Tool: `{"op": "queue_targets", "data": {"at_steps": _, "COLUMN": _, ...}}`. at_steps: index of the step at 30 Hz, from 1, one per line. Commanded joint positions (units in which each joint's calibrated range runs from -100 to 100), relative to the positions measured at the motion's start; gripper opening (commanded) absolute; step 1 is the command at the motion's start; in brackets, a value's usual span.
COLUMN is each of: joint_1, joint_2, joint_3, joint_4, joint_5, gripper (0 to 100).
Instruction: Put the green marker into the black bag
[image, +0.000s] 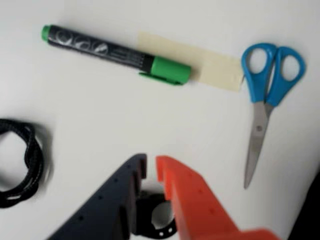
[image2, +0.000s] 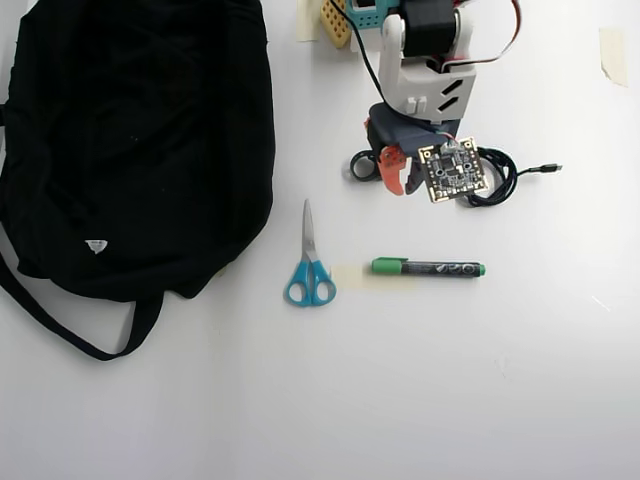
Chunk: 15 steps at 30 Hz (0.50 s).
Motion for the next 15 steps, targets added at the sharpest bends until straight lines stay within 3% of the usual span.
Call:
{"op": "queue_targets", "data": {"at_steps": 1, "joint_1": -0.3, "joint_2": 1.1, "joint_3": -4.6, "joint_4": -1.0, "joint_5": 0.3, "gripper": 2}}
{"op": "queue_targets", "data": {"at_steps": 15, "joint_1": -0.3, "joint_2": 5.8, "joint_3": -8.8, "joint_4": -2.5, "joint_5": 0.3, "gripper": 2}}
